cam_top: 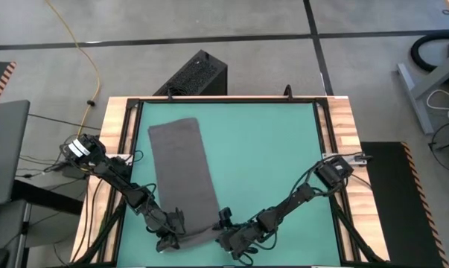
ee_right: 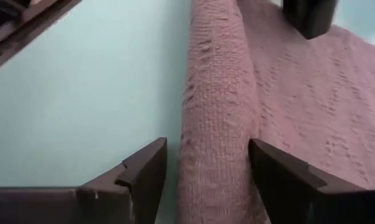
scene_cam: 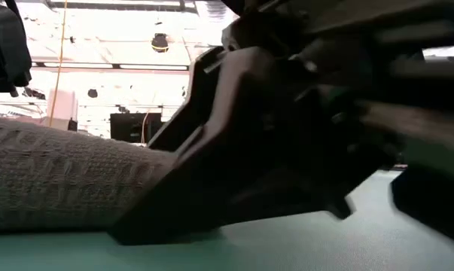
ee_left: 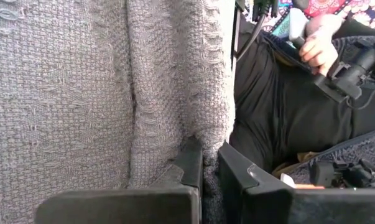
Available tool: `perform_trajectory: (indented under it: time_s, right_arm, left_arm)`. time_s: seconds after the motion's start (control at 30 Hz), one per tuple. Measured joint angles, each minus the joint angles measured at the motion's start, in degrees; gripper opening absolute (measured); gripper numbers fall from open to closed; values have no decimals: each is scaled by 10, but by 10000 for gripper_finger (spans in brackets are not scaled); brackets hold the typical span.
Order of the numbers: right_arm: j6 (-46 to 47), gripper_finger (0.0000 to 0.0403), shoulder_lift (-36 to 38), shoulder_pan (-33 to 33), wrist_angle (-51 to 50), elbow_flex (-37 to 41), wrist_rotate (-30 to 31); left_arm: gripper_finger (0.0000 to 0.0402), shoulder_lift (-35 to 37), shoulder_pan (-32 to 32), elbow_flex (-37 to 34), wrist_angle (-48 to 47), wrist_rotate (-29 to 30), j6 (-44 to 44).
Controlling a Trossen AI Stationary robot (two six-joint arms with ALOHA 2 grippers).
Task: Roll towel
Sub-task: Roll the gray towel
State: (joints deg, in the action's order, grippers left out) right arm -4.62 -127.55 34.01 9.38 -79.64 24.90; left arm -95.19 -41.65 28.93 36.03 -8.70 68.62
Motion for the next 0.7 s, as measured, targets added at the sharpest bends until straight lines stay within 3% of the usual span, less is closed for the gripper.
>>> perform_trajectory:
  time_s: [0.13, 0.37, 0.5, 0.7]
  right_arm:
    - [28, 207, -2, -6, -4, -1, 6]
    - [77, 33, 10, -28, -32, -1, -59]
    - [123, 33, 11, -39, -37, -1, -109]
    - [209, 43, 12, -68, -40, -1, -249]
  left_arm:
    - [13, -1, 0, 0, 7, 3, -4]
    - [77, 4, 0, 0, 6, -25, -11]
    - [113, 27, 1, -1, -5, -50, -23]
    - [129, 94, 15, -1, -95, -78, -24]
